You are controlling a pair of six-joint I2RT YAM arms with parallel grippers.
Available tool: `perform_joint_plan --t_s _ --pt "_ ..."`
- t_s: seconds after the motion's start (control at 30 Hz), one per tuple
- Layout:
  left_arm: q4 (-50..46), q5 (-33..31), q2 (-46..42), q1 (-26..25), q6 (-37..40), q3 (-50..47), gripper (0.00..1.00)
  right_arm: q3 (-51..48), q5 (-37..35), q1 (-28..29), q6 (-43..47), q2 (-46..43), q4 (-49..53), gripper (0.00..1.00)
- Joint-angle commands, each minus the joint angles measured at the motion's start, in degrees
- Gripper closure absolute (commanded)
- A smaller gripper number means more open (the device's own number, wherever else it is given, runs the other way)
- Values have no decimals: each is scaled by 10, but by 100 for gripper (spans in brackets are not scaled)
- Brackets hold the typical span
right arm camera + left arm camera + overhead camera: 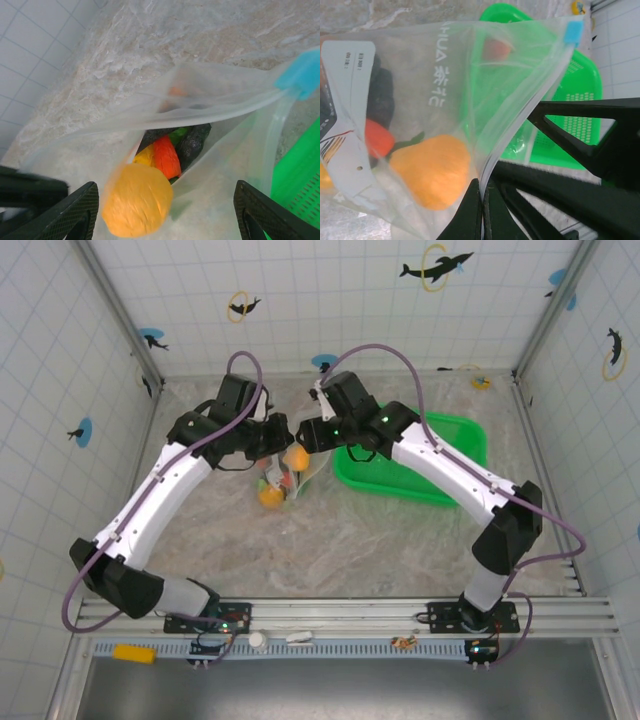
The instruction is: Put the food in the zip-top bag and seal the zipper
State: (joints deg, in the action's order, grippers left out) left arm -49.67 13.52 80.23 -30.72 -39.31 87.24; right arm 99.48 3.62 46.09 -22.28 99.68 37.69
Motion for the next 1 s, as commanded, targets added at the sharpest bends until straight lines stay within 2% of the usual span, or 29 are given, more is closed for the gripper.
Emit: perform_joint_plan --t_s 0.0,0.2,0.4,0.57,0.73,0.9,0.97 --pt "9 6 -9 2 -12 14 100 12 38 -21 -21 -24 -20 28" --pt "-15 -5 3 2 -5 53 100 -28 17 -65 -38 -60 -36 30" --pt "-46 -17 16 2 6 83 100 -174 -51 -136 -118 -112 -106 30" --pt "-41 -3 16 2 6 72 100 -314 -44 -204 -206 -124 -223 34" --pt "-39 0 11 1 8 58 100 -381 -2 -249 -299 -78 -356 33" --pt "-33 2 -1 1 8 38 100 -374 18 -257 -382 -5 -443 26" --pt "-32 2 -5 2 8 34 100 -358 18 -256 -409 23 -447 24"
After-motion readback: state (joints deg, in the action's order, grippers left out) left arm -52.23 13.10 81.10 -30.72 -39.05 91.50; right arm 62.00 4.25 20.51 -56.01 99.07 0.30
